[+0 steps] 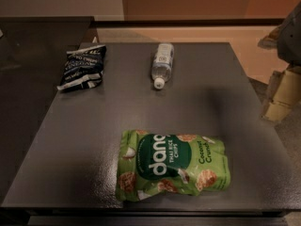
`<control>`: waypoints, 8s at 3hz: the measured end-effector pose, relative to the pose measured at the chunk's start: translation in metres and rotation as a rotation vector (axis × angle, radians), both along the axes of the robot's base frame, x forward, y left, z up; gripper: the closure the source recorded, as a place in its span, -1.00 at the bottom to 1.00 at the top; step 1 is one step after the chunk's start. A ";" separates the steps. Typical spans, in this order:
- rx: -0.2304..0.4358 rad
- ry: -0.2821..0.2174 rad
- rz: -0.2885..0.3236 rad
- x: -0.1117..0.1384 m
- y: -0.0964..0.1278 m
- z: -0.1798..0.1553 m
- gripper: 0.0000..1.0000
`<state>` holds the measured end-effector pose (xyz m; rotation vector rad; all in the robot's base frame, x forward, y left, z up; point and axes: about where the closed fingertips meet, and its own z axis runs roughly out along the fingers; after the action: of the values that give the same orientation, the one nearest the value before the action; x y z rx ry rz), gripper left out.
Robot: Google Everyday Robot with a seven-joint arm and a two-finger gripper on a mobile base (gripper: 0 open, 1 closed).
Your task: Move blue plastic bottle near green rice chip bag
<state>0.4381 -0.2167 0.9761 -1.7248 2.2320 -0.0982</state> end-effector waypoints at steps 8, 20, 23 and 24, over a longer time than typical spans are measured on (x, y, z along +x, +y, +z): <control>0.097 0.015 -0.535 0.156 0.114 -0.073 -1.00; 0.180 0.116 -0.680 0.162 0.164 -0.092 1.00; 0.093 0.191 -0.475 0.076 0.154 -0.093 1.00; 0.080 0.216 -0.458 0.055 0.149 -0.099 0.63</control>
Offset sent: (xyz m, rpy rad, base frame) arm 0.0226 0.0176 -0.0132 0.0270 0.0316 -0.0204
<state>0.4929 -0.0676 0.8770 -1.2041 2.7120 0.0780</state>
